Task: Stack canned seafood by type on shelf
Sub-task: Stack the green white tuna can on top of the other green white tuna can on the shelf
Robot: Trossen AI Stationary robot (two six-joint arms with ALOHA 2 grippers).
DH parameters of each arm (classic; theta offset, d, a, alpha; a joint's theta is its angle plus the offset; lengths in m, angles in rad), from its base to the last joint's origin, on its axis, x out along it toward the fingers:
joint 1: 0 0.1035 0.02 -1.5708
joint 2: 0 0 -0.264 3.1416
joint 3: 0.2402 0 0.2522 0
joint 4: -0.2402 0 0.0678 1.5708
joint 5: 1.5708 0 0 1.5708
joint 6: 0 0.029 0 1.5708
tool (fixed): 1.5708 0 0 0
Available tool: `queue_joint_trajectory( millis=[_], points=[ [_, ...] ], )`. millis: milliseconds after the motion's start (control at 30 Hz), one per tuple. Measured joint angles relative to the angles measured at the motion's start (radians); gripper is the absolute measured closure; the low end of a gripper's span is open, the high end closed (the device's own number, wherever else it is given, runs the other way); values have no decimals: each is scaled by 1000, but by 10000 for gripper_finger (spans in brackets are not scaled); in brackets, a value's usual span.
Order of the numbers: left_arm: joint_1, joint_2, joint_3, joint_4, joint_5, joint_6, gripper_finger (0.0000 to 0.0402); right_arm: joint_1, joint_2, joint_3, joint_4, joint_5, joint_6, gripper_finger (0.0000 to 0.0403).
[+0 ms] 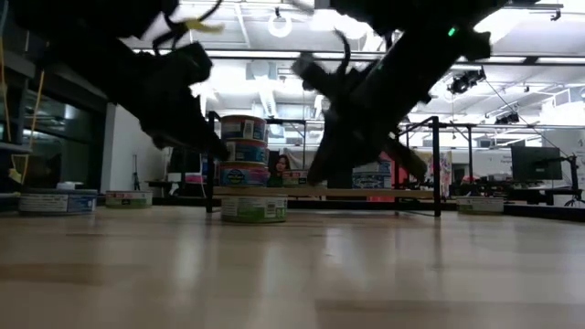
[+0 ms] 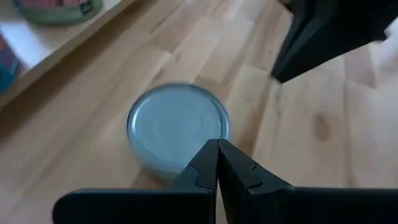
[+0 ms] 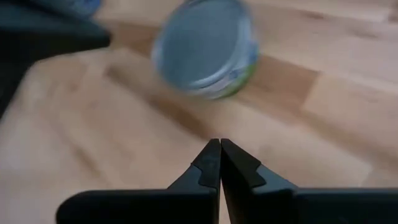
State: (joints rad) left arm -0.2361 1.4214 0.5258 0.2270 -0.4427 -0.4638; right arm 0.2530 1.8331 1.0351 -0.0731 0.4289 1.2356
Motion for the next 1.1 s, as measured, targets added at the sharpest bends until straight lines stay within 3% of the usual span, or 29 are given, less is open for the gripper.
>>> queue_joint_trajectory(
  millis=[300, 567, 800, 933, 1100],
  points=[
    [74, 103, 3, 17, -55, 16, 402, -88, 34, -1, -65, -40, 70, 403],
    [126, 214, 6, 102, -83, -58, 402, -142, 123, -2, 34, -46, 152, 403],
    [123, 222, 2, 159, -53, -55, 402, -142, 147, 1, 96, -35, 149, 403],
    [113, 221, 2, 165, 24, -115, 402, -142, 137, -1, 81, -17, 95, 403],
    [57, 227, 2, 171, 38, -203, 402, -136, 136, -2, 79, -28, 91, 403]
  ],
)
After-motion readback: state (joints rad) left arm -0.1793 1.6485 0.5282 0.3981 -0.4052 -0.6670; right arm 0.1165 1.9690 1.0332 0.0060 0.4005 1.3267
